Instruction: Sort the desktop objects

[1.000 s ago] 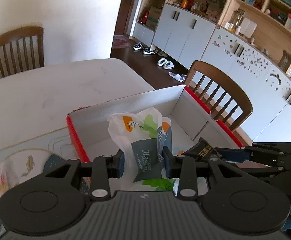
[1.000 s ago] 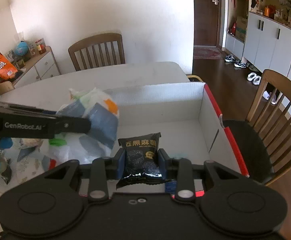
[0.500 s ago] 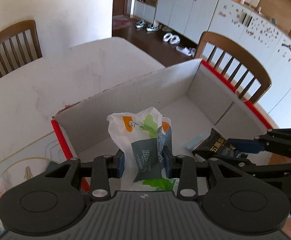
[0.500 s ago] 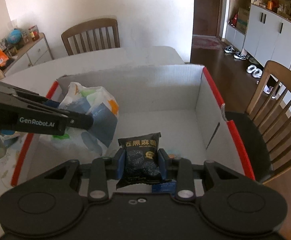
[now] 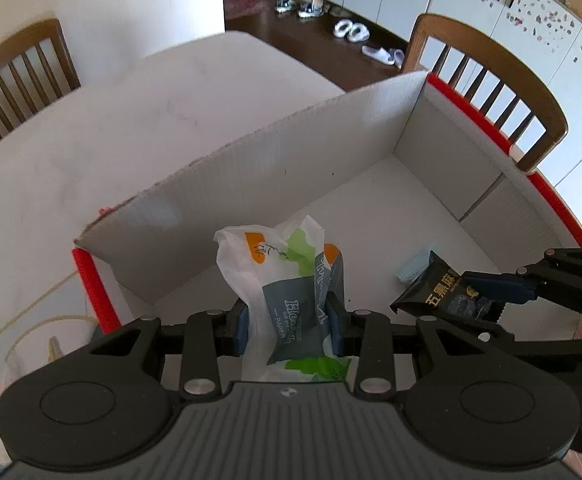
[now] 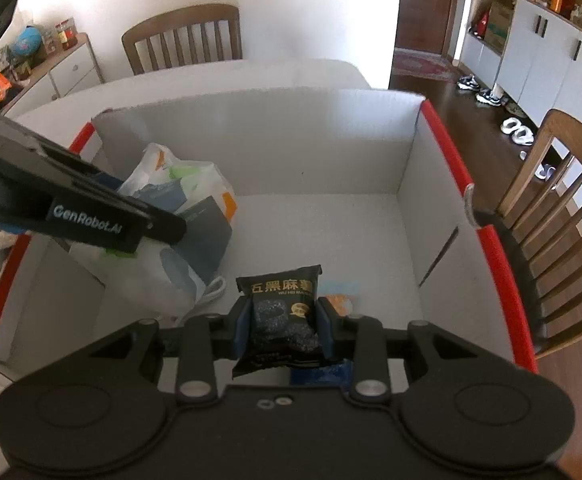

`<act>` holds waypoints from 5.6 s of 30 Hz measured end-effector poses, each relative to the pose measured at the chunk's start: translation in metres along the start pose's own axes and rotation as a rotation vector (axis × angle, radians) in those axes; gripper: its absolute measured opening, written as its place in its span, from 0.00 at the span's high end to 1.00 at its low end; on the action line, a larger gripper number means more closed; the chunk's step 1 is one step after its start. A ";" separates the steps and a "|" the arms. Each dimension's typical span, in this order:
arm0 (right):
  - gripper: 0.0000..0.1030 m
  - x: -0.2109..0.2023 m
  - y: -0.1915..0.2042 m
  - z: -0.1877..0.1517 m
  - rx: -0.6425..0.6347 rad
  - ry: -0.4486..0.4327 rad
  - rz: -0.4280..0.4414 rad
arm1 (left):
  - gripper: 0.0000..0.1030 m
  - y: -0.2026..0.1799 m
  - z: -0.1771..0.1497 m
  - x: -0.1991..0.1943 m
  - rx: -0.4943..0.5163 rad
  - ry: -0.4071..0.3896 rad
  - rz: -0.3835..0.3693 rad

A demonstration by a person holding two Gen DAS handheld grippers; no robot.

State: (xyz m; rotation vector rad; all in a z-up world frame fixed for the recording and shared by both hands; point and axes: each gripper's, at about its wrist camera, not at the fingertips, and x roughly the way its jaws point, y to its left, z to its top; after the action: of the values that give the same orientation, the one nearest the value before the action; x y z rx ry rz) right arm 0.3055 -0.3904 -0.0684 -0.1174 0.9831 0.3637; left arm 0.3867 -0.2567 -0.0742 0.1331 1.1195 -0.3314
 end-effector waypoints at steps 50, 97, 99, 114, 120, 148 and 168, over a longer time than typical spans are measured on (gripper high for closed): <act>0.53 -0.062 -0.001 0.001 0.034 -0.065 0.031 | 0.39 0.004 -0.019 -0.072 -0.056 -0.108 -0.091; 0.53 -0.141 0.148 -0.026 0.066 -0.243 0.075 | 0.39 0.072 -0.172 -0.210 -0.084 -0.354 -0.140; 0.53 -0.140 0.158 -0.025 0.064 -0.244 0.083 | 0.39 0.081 -0.179 -0.213 -0.099 -0.357 -0.133; 0.53 -0.123 0.226 -0.013 0.024 -0.260 0.109 | 0.39 0.165 -0.226 -0.235 -0.235 -0.382 -0.052; 0.53 -0.111 0.249 -0.004 -0.005 -0.254 0.118 | 0.39 0.195 -0.240 -0.239 -0.264 -0.392 0.003; 0.28 -0.031 0.310 0.037 -0.120 -0.193 0.154 | 0.00 0.312 -0.282 -0.191 -0.444 -0.259 0.173; 0.27 0.049 0.322 0.052 -0.114 -0.098 0.102 | 0.01 0.336 -0.302 -0.124 -0.473 -0.129 0.205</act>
State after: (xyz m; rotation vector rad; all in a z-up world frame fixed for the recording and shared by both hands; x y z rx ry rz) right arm 0.2577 -0.0641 -0.0584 -0.1517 0.8733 0.5153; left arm 0.1882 0.1654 -0.1140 -0.1892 1.0189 0.1102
